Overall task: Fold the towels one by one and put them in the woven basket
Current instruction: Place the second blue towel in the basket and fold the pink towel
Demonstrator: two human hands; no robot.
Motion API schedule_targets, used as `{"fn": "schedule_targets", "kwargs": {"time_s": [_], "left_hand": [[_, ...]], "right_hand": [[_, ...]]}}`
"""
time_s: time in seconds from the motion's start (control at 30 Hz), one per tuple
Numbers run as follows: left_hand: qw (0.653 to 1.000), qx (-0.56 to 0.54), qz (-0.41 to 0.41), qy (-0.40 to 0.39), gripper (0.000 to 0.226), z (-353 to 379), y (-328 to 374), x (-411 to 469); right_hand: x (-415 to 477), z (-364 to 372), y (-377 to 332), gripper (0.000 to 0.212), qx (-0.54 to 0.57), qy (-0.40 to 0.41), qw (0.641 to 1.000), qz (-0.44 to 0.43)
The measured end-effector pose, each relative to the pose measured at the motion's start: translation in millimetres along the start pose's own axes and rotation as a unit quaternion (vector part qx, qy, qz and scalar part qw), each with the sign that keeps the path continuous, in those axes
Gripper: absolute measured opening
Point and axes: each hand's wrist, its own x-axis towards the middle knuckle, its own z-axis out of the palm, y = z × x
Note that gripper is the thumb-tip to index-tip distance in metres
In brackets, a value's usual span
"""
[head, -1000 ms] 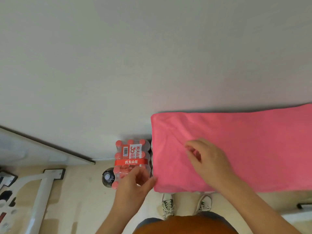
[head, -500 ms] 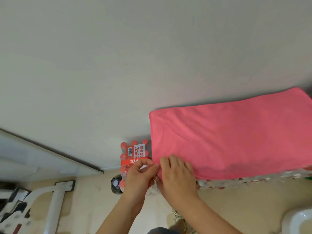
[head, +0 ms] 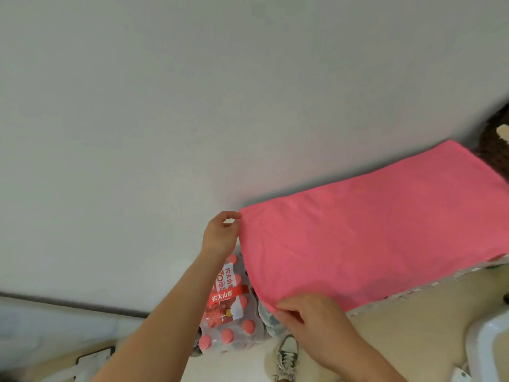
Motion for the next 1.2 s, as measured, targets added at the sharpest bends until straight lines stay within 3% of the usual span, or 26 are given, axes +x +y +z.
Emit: {"fn": "schedule_targets", "kwargs": {"time_s": [0.23,0.37,0.43,0.57,0.7,1.0,1.2], "left_hand": [[0.999,-0.012,0.003,-0.030,0.009,6,0,14],[0.997,-0.047,0.016,-0.054,0.017,2,7,15],[0.993,-0.074,0.013,-0.089,0.023,-4,13,15],[0.983,0.039,0.130,-0.125,0.046,-15,23,18],[0.964,0.136,0.221,-0.067,0.031,-10,41,18],[0.963,0.061,0.256,-0.065,0.005,63,117,0],[0.927,0.103,0.359,-0.039,0.004,139,171,-10]], "right_hand": [[4,-12,-3,0.016,0.070,0.010,0.996,0.062],[11,-22,-10,0.005,0.114,-0.014,0.989,0.089],[10,-32,-10,0.015,0.161,-0.054,0.980,0.100],[2,-60,-5,0.018,0.237,-0.117,0.958,0.115],[-10,-74,5,0.011,0.344,-0.127,0.921,0.130],[-46,-111,62,0.011,0.475,0.013,0.866,0.158],[-78,-168,132,0.020,0.561,0.140,0.797,0.172]]}}
